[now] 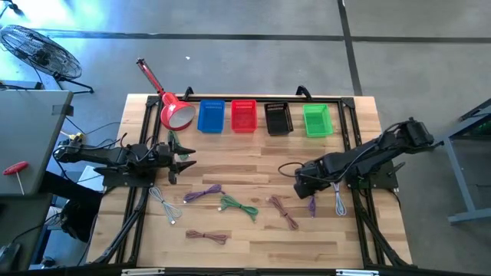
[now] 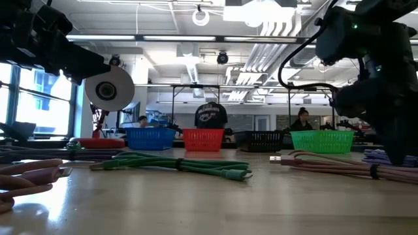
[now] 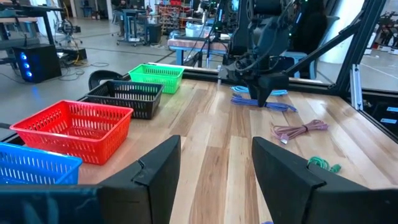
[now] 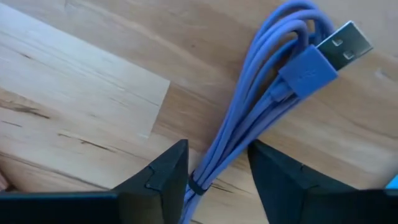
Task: Pick & Place USB Port
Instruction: Put the right violet charger cable into the black bin
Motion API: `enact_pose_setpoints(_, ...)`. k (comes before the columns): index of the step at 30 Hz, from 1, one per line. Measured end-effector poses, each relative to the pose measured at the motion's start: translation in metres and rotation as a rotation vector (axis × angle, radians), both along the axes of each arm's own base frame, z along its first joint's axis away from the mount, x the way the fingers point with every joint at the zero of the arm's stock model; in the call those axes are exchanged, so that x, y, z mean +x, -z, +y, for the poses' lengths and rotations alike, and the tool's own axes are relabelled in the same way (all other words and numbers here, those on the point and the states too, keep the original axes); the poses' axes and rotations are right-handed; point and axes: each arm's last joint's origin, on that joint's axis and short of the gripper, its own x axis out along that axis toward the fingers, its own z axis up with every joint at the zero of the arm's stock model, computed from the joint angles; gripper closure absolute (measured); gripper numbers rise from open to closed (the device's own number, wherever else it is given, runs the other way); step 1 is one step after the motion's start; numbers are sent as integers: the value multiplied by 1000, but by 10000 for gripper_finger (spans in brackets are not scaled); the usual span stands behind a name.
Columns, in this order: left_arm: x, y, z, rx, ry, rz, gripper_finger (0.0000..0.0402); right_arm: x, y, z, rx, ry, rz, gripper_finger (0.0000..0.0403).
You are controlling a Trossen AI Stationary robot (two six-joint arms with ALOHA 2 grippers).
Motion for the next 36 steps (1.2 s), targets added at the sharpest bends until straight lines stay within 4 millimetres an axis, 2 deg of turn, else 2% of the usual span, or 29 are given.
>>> enact_pose_setpoints(3, 0, 0, 0, 0, 0, 0, 207, -2, 0, -1, -15, -31, 2, 295)
enact_pose_setpoints(7, 0, 0, 0, 0, 0, 0, 207, -4, 0, -2, -43, -66, 2, 380)
enact_pose_setpoints(14, 0, 0, 0, 0, 2, 1, 207, -2, -2, -2, -59, -88, -1, 390)
enact_pose_setpoints(19, 0, 0, 0, 0, 3, 1, 207, 11, -13, 0, -97, -134, -61, 390)
enact_pose_setpoints(24, 0, 0, 0, 0, 2, 1, 207, 38, -45, 1, -169, -205, -208, 391)
enact_pose_setpoints(28, 0, 0, 0, 0, 2, 1, 207, 63, -81, -3, -278, -284, -341, 393)
enact_pose_setpoints(32, 0, 0, 0, 0, 2, 1, 207, 83, -120, -22, -488, -352, -431, 393)
enact_pose_setpoints(36, 0, 0, 0, 0, 1, 1, 207, 95, -154, -52, -738, -369, -454, 393)
